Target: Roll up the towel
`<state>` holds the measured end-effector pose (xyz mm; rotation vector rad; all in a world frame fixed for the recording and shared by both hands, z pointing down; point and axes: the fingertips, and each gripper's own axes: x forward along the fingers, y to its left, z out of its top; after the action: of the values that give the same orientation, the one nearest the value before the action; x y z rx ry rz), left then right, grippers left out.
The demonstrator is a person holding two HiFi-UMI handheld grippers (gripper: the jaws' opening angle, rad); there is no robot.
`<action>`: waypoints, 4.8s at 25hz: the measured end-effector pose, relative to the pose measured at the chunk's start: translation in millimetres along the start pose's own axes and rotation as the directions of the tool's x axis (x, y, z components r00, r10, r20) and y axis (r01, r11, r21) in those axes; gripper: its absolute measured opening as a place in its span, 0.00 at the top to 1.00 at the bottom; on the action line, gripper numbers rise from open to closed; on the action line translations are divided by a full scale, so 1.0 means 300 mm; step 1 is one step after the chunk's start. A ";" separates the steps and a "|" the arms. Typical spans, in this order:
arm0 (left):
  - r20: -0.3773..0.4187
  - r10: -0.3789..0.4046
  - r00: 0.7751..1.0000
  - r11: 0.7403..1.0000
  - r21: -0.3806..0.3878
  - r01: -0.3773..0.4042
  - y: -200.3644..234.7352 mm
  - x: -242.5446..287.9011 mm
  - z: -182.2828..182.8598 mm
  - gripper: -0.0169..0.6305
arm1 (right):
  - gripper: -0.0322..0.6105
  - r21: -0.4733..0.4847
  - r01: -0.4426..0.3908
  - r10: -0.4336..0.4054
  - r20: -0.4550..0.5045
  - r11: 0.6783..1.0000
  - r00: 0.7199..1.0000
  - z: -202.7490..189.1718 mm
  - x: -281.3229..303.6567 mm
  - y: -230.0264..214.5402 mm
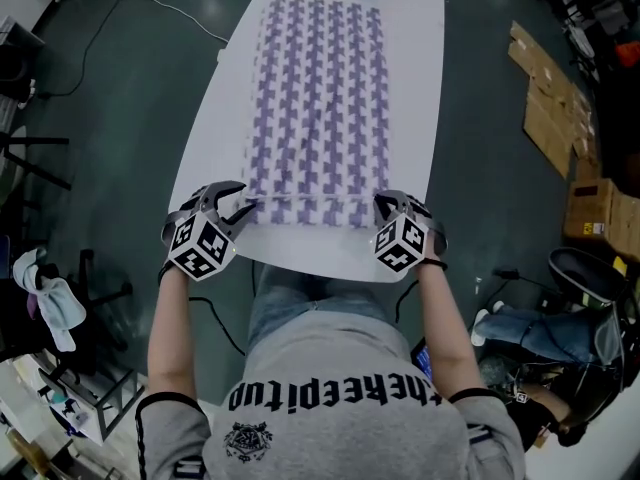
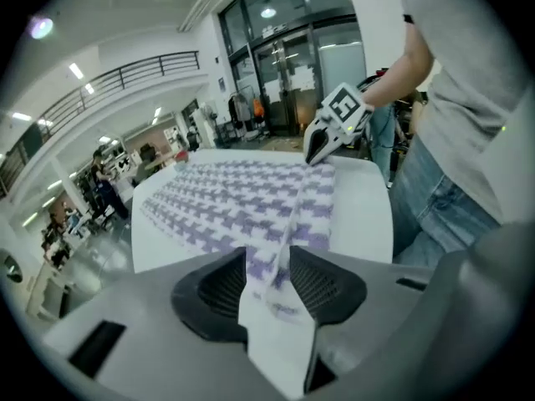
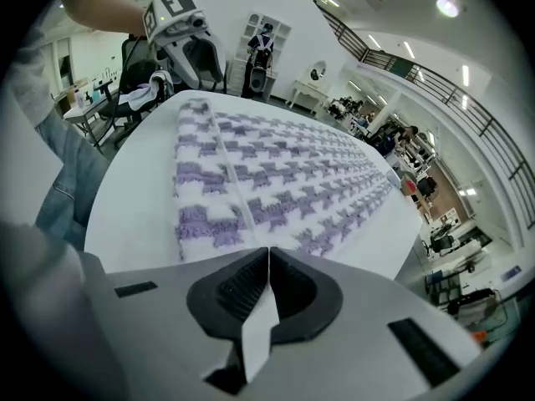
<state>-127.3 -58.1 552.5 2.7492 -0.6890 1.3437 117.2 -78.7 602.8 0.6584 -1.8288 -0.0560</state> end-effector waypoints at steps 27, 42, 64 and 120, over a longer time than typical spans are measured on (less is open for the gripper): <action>-0.301 -0.147 0.942 0.984 0.054 0.170 -0.228 0.071 -0.193 0.92 | 0.91 -0.092 -0.233 0.235 0.005 0.968 0.972 -0.140 -0.110 0.228; -0.185 -0.388 0.903 0.913 -0.213 0.348 -0.316 -0.006 -0.164 0.92 | 0.91 0.169 -0.494 0.485 0.094 0.853 0.870 -0.157 -0.192 0.251; -0.301 -0.171 0.938 0.985 -0.020 0.173 -0.081 0.117 -0.153 0.84 | 0.90 0.077 -0.252 0.257 -0.052 0.965 0.965 -0.106 -0.050 0.095; -0.250 -0.515 0.820 0.857 -0.147 0.493 -0.283 0.042 -0.136 0.81 | 0.84 0.129 -0.520 0.522 0.022 0.844 0.853 -0.133 -0.137 0.212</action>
<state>-118.2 21.6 603.3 2.3538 0.0181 1.4791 135.4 4.9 604.4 0.2255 -1.9527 0.4354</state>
